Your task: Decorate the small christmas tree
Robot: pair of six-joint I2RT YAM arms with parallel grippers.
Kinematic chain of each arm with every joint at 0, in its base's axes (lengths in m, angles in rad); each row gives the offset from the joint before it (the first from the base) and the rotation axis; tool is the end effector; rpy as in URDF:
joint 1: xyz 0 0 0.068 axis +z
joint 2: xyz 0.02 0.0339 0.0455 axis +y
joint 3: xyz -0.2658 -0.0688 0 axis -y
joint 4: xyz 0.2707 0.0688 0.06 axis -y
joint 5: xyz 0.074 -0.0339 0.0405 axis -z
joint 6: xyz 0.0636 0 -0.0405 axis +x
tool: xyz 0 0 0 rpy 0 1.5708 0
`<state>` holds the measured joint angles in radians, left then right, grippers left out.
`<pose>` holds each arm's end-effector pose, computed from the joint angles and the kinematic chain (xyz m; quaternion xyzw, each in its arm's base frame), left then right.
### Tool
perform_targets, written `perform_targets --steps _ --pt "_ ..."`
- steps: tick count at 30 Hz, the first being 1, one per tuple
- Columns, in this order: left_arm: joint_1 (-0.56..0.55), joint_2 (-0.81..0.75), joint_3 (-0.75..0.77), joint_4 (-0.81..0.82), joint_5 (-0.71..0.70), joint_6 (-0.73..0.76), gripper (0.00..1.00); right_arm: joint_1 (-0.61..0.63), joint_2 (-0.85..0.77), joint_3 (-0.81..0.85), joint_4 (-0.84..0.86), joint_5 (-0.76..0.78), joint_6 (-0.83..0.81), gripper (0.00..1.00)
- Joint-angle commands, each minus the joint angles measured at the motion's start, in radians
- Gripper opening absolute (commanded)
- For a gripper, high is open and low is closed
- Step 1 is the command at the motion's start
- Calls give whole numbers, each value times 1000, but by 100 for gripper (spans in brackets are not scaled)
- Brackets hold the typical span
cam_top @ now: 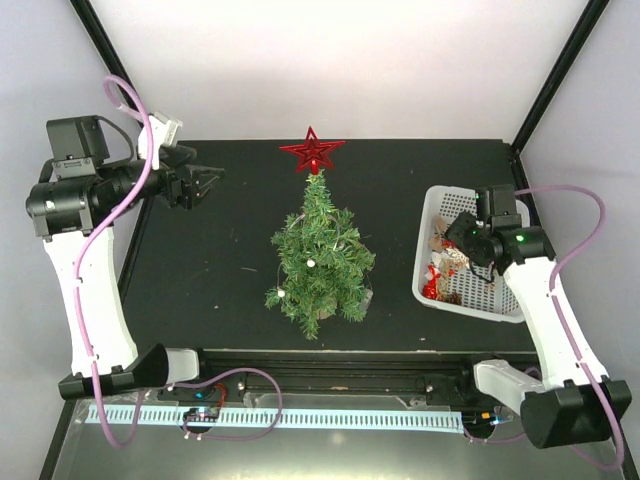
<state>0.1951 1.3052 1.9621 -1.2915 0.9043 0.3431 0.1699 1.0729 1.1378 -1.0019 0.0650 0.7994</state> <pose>0.2247 -0.0065 0.5156 0.2559 0.7860 -0.2680 0.4949 0.2379 0.0366 0.3137 0.3036 0.8999 0.1178 0.2900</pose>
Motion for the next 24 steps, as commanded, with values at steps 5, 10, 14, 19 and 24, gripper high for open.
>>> perform_targets --steps 5,10,14,19,24 --pt "3 -17 -61 -104 50 33 93 -193 140 -127 234 -202 46 56" --pt "3 -18 -105 -125 76 40 93 -240 314 -86 275 -218 18 48" --pt "3 -18 -99 -121 67 35 94 -306 363 -75 302 -221 29 46" --pt "4 -18 -110 -101 72 11 94 -412 404 -53 308 -251 37 52" --pt "3 -18 -113 -74 82 -17 94 -461 465 -13 313 -287 35 53"
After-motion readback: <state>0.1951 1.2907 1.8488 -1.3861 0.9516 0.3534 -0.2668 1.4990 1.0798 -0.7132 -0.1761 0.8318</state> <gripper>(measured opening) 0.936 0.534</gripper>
